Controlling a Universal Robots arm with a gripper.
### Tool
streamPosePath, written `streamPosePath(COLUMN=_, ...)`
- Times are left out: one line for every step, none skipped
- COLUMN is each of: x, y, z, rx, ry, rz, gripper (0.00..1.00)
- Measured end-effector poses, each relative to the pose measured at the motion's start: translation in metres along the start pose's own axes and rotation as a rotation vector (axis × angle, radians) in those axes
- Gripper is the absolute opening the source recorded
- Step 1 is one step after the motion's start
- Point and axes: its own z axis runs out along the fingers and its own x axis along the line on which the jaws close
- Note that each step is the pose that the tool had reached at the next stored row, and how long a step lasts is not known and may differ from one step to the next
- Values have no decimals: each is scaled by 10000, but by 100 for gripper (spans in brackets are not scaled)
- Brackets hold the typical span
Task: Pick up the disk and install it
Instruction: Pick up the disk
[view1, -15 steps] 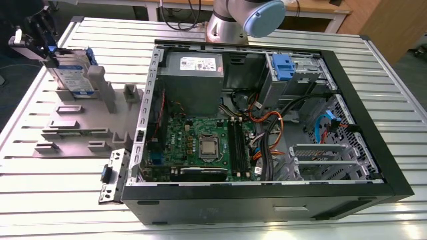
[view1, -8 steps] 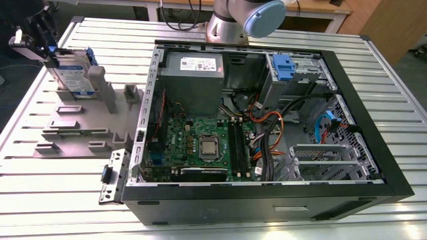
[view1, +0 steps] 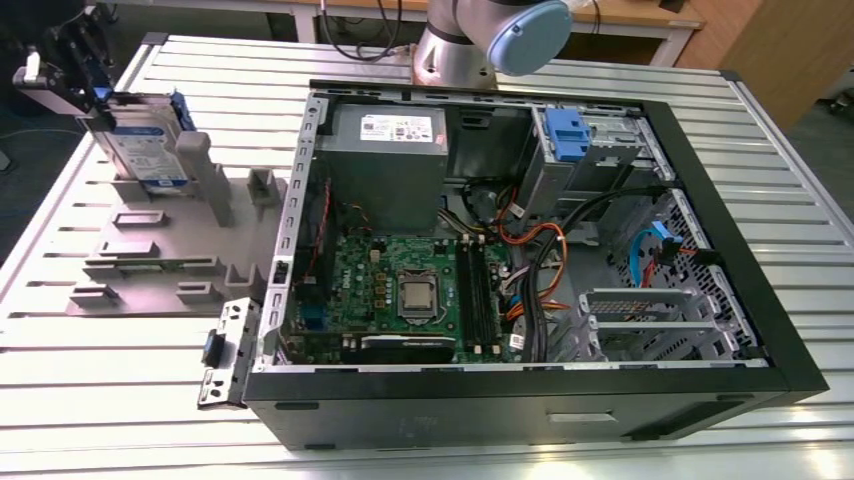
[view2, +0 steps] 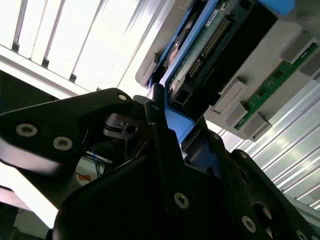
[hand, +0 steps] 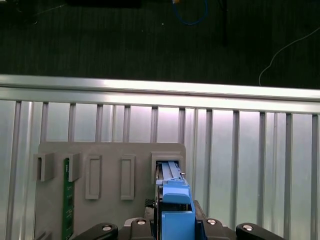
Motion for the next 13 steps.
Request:
streamPosePath(x=0, y=0, z=-12, rx=0, ry=0, rz=0, gripper=36)
streamPosePath(x=0, y=0, z=-22, rx=0, ry=0, rz=0, gripper=36)
streamPosePath(x=-1, y=1, z=-32, rx=0, ry=1, rz=1, gripper=36)
streamPosePath(x=-1, y=1, z=-44, rx=0, ry=0, rz=1, gripper=36)
streamPosePath(x=-1, y=1, z=-54, rx=0, ry=0, rz=1, gripper=36)
streamPosePath(x=-1, y=2, z=-64, rx=-1, ry=0, rz=2, gripper=36)
streamPosePath(x=-2, y=2, z=-75, rx=0, ry=0, rz=3, gripper=36)
streamPosePath(x=-2, y=2, z=-86, rx=0, ry=0, rz=4, gripper=36)
streamPosePath(x=-3, y=2, z=-97, rx=0, ry=0, rz=6, gripper=36)
streamPosePath(x=-3, y=2, z=-107, rx=0, ry=0, rz=6, gripper=36)
streamPosePath(x=-3, y=3, z=-115, rx=-1, ry=0, rz=7, gripper=36)
streamPosePath(x=-3, y=3, z=-121, rx=0, ry=0, rz=7, gripper=36)
streamPosePath(x=-3, y=3, z=-127, rx=0, ry=0, rz=7, gripper=36)
